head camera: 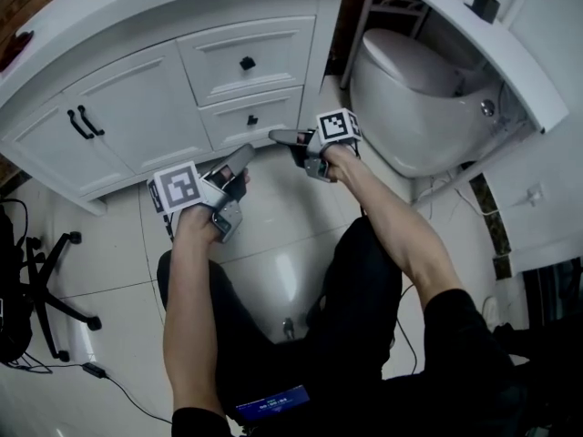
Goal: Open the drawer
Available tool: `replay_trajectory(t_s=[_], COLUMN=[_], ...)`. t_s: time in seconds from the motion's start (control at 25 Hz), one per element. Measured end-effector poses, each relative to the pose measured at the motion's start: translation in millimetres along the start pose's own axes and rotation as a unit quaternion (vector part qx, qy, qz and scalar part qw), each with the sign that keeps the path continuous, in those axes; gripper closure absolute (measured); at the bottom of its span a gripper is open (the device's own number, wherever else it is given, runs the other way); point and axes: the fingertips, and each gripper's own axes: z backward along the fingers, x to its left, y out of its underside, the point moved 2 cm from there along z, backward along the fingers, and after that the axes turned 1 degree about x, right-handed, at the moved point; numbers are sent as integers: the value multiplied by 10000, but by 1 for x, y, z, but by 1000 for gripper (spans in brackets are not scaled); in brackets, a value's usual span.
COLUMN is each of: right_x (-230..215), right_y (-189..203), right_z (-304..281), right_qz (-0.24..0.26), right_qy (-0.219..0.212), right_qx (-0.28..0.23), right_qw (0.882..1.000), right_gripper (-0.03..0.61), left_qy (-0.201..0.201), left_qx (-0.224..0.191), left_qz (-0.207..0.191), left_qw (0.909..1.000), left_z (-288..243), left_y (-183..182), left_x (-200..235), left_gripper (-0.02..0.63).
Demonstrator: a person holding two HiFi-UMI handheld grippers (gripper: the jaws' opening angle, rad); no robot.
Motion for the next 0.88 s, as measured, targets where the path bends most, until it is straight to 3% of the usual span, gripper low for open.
replay_trajectory(t_s=[0.12, 0.16, 0.28, 0.56, 0.88], right_x=[-12, -16, -29, -67, -84], right_y=[-4, -5, -11, -28, -38], right_z=[-11, -15, -26, -52, -87], right_qz=[-40, -63, -124, -639, -1045], right_qy=[65, 76, 124, 282, 29], right_qx=[61, 79, 104, -111, -209], right_qw=[10000, 9999, 9998, 9975, 9943], right_gripper=[341, 341, 336, 311, 311], left_qy=[105, 171, 179, -96, -224], left_qx=[-40, -62, -34, 10, 61], left_qz=[96, 224, 358, 313, 293], left_qw=[9999, 9996, 9992, 9995, 9993], left_z=[-9, -12, -20, -18, -17], left_y=[-3, -3, -2, -13, -24], left_x=[7, 10, 19, 41, 57], left_gripper=[608, 554, 508, 506, 506])
